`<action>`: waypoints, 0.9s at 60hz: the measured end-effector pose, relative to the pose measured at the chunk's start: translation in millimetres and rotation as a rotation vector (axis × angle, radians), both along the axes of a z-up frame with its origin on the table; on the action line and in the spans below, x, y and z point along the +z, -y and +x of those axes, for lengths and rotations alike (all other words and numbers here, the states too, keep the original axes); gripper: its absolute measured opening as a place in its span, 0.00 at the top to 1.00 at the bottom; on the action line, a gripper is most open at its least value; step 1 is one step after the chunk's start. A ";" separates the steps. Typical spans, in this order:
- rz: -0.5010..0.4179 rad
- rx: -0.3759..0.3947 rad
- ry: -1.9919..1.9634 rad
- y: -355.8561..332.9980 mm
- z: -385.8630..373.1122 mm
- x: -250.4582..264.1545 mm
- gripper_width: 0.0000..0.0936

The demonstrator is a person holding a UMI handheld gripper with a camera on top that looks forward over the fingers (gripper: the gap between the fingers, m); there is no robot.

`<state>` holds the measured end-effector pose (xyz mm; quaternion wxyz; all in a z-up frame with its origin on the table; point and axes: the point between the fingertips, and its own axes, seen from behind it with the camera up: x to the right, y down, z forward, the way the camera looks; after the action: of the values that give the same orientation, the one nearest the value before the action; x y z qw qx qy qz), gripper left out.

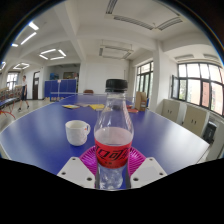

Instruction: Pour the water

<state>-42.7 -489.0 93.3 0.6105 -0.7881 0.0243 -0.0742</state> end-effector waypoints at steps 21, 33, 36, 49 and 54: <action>0.006 -0.278 0.466 -22.1 124.0 108.6 0.66; 0.100 -0.263 1.160 -97.2 119.7 238.7 0.66; 0.132 -0.203 1.369 -121.6 92.3 254.2 0.66; 0.226 0.155 2.019 -195.5 -26.1 221.4 0.66; 0.218 0.256 2.197 -211.4 -47.1 189.9 0.66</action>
<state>-89.8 -277.6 283.2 0.3694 -0.2328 -0.6049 -0.6659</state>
